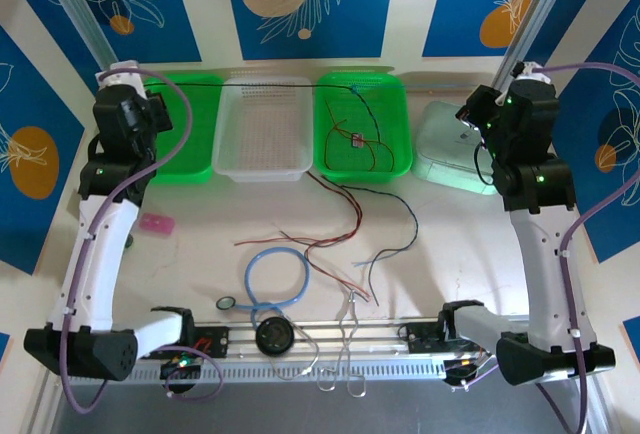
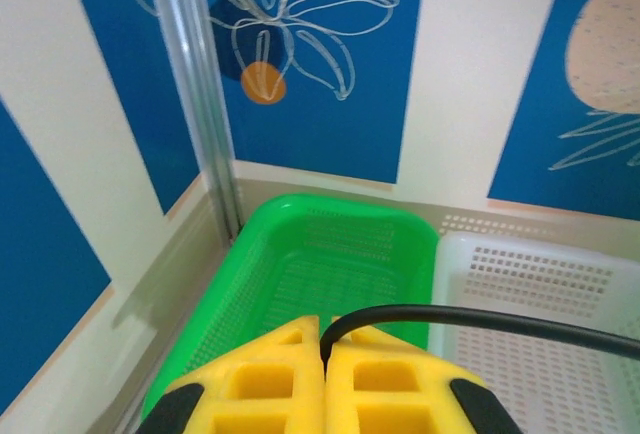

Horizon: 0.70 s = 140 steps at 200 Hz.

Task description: Untangle the cables

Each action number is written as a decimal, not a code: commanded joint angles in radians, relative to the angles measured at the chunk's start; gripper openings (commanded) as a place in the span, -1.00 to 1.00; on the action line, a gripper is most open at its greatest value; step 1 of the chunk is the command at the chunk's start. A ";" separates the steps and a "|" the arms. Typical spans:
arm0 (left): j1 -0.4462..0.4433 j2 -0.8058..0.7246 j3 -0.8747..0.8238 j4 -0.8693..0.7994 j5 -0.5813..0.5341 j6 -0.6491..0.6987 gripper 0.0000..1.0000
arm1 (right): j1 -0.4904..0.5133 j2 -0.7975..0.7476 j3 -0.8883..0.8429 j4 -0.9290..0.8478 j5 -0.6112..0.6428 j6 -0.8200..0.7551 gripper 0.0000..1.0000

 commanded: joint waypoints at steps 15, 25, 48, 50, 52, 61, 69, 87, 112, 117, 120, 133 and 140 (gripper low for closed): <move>0.123 -0.026 -0.027 0.024 0.026 -0.144 -1.00 | -0.059 -0.024 -0.014 0.010 -0.025 0.033 -1.00; 0.159 -0.028 -0.034 0.023 0.049 -0.196 -1.00 | -0.066 -0.027 -0.013 0.010 -0.029 0.031 -1.00; 0.249 -0.025 -0.044 0.022 0.119 -0.327 -1.00 | -0.089 -0.035 -0.011 0.003 -0.034 0.027 -1.00; 0.256 -0.025 -0.045 0.022 0.124 -0.339 -1.00 | -0.091 -0.036 -0.013 0.003 -0.036 0.027 -1.00; 0.262 -0.024 -0.046 0.023 0.129 -0.348 -1.00 | -0.092 -0.037 -0.012 0.003 -0.037 0.026 -1.00; 0.288 -0.022 -0.048 0.022 0.150 -0.392 -1.00 | -0.101 -0.043 -0.016 0.000 -0.038 0.024 -1.00; 0.307 -0.020 -0.051 0.022 0.160 -0.428 -1.00 | -0.108 -0.046 -0.019 -0.002 -0.038 0.023 -1.00; 0.342 -0.022 -0.064 0.028 0.170 -0.489 -1.00 | -0.129 -0.057 -0.028 -0.005 -0.044 0.023 -1.00; 0.383 -0.025 -0.084 0.042 0.172 -0.572 -1.00 | -0.162 -0.069 -0.034 -0.006 -0.063 0.025 -1.00; 0.395 -0.025 -0.089 0.044 0.174 -0.588 -1.00 | -0.168 -0.069 -0.034 -0.006 -0.069 0.026 -1.00; 0.400 -0.025 -0.090 0.046 0.176 -0.598 -1.00 | -0.170 -0.070 -0.035 -0.008 -0.072 0.026 -1.00; 0.420 -0.024 -0.100 0.056 0.190 -0.634 -1.00 | -0.180 -0.072 -0.035 -0.008 -0.088 0.030 -1.00; 0.428 -0.022 -0.101 0.057 0.193 -0.646 -1.00 | -0.180 -0.074 -0.034 -0.010 -0.091 0.029 -1.00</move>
